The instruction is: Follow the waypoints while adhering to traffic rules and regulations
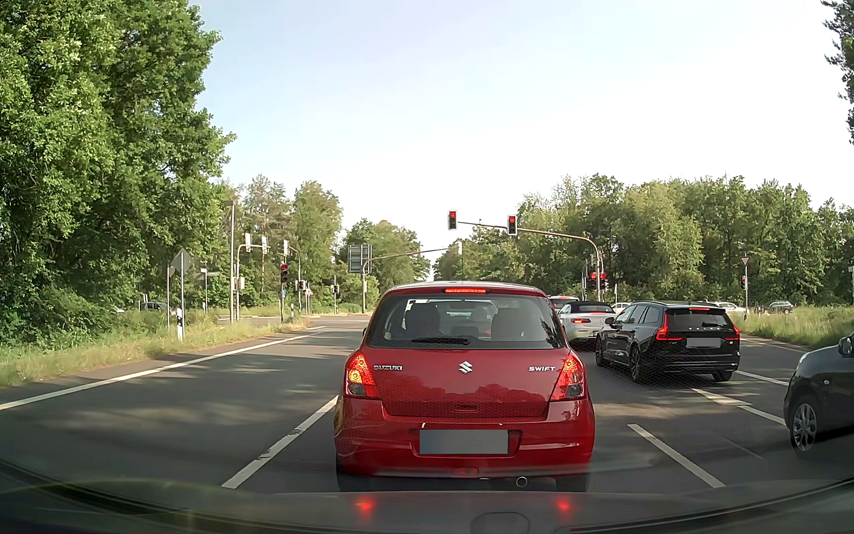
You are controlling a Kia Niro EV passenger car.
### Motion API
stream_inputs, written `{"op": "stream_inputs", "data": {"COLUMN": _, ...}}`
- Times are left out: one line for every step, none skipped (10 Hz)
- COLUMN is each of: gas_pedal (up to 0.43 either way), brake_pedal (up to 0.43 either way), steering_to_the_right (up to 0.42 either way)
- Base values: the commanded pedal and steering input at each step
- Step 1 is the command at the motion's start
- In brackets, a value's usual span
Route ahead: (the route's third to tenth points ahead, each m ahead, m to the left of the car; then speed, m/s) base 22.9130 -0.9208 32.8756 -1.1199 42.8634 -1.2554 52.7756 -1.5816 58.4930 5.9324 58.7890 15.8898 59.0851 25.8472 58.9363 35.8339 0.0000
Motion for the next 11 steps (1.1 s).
{"op": "stream_inputs", "data": {"gas_pedal": 0.0, "brake_pedal": 0.274, "steering_to_the_right": 0.0}}
{"op": "stream_inputs", "data": {"gas_pedal": 0.0, "brake_pedal": 0.268, "steering_to_the_right": 0.0}}
{"op": "stream_inputs", "data": {"gas_pedal": 0.0, "brake_pedal": 0.268, "steering_to_the_right": 0.0}}
{"op": "stream_inputs", "data": {"gas_pedal": 0.0, "brake_pedal": 0.268, "steering_to_the_right": 0.0}}
{"op": "stream_inputs", "data": {"gas_pedal": 0.0, "brake_pedal": 0.268, "steering_to_the_right": 0.0}}
{"op": "stream_inputs", "data": {"gas_pedal": 0.0, "brake_pedal": 0.268, "steering_to_the_right": 0.0}}
{"op": "stream_inputs", "data": {"gas_pedal": 0.0, "brake_pedal": 0.268, "steering_to_the_right": 0.0}}
{"op": "stream_inputs", "data": {"gas_pedal": 0.0, "brake_pedal": 0.268, "steering_to_the_right": 0.0}}
{"op": "stream_inputs", "data": {"gas_pedal": 0.0, "brake_pedal": 0.268, "steering_to_the_right": 0.0}}
{"op": "stream_inputs", "data": {"gas_pedal": 0.0, "brake_pedal": 0.268, "steering_to_the_right": 0.0}}
{"op": "stream_inputs", "data": {"gas_pedal": 0.0, "brake_pedal": 0.268, "steering_to_the_right": 0.0}}
